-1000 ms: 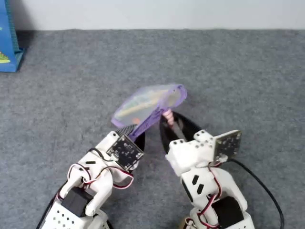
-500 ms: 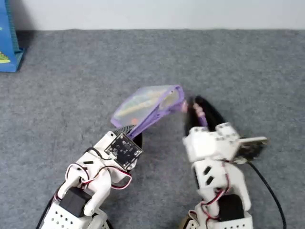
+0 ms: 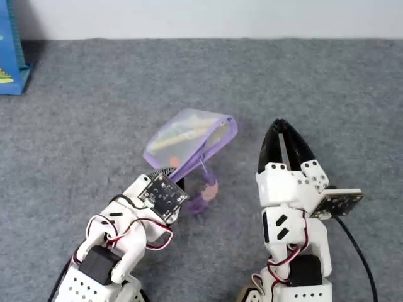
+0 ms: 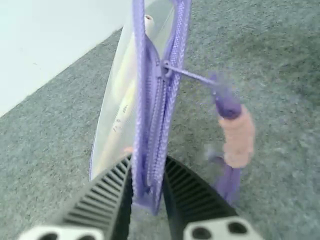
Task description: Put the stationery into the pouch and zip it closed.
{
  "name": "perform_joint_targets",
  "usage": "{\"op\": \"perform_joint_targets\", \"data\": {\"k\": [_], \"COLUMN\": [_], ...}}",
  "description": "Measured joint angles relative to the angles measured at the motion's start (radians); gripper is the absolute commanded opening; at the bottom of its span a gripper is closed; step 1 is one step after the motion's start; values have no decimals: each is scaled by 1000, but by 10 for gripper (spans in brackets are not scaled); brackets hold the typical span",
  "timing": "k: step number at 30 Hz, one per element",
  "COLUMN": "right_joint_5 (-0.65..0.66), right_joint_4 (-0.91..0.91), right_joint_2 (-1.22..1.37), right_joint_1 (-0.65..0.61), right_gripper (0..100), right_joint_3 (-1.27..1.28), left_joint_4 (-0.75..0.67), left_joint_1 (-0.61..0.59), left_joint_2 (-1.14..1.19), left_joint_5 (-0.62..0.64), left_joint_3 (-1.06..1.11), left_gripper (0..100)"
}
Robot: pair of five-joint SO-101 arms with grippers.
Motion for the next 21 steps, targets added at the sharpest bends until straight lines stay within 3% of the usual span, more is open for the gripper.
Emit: {"op": "perform_joint_targets", "data": {"k": [6, 12, 16, 21], "right_joint_5": [2, 2, 2, 2], "right_joint_4": [339, 657, 752, 756], "right_joint_2": [0, -21, -21, -21], "right_joint_1": [-141, -305, -397, -417], "right_gripper": [154, 149, 151, 151], "right_joint_3": [-146, -255, -259, -256], "left_joint_4": [0, 0, 0, 0], "left_joint_1": [0, 0, 0, 0], "left_joint_2": [0, 0, 0, 0], "left_joint_5": [0, 0, 0, 0], "left_joint_3": [0, 0, 0, 0], "left_gripper": [9, 9, 9, 9]}}
